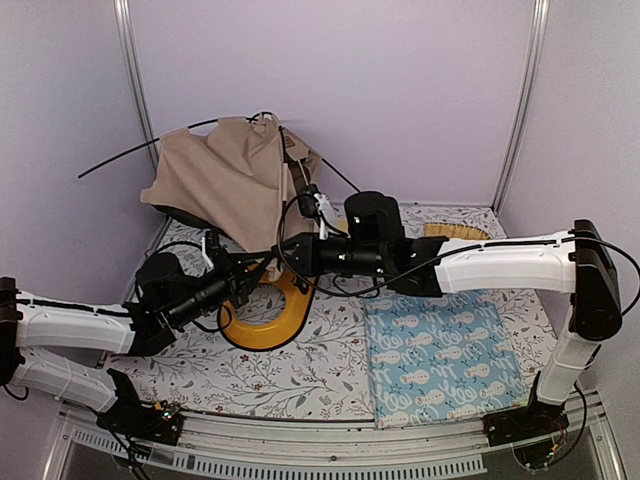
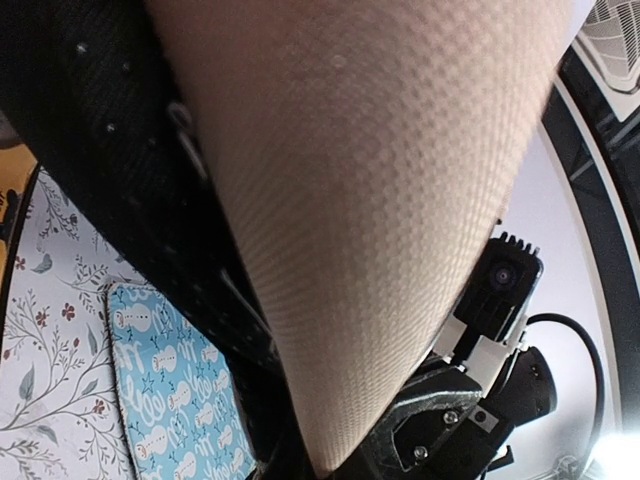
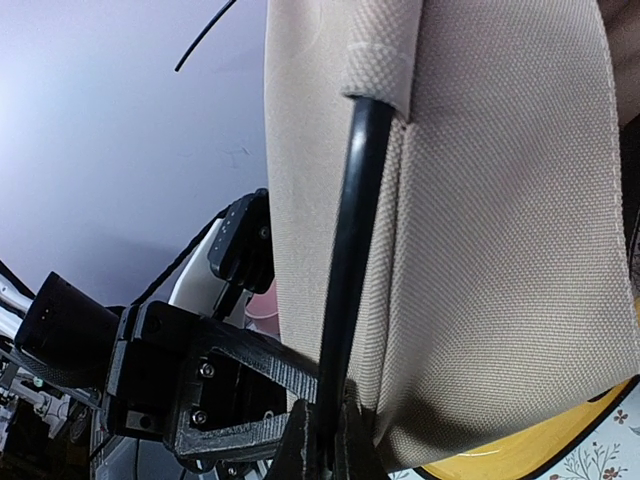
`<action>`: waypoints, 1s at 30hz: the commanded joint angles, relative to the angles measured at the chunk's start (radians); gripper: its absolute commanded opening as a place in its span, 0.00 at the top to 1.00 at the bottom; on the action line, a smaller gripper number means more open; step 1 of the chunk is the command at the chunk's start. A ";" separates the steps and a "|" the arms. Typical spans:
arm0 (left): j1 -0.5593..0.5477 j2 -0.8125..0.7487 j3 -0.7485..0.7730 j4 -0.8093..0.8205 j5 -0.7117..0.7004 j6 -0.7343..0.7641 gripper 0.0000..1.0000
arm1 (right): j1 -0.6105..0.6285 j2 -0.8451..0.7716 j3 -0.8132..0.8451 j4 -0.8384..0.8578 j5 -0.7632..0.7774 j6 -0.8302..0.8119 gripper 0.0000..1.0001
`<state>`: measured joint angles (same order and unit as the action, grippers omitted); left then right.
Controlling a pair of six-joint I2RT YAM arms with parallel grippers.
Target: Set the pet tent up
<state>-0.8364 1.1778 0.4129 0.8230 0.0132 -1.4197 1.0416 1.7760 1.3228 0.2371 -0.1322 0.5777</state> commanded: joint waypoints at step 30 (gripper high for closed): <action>-0.014 -0.026 0.000 0.074 0.117 -0.051 1.00 | -0.035 0.019 -0.072 0.106 0.214 -0.020 1.00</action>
<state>-0.8364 1.1965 0.4080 0.8387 0.0433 -1.4673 1.0630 1.7760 1.2667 0.3168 -0.0566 0.5617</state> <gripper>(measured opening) 0.010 0.045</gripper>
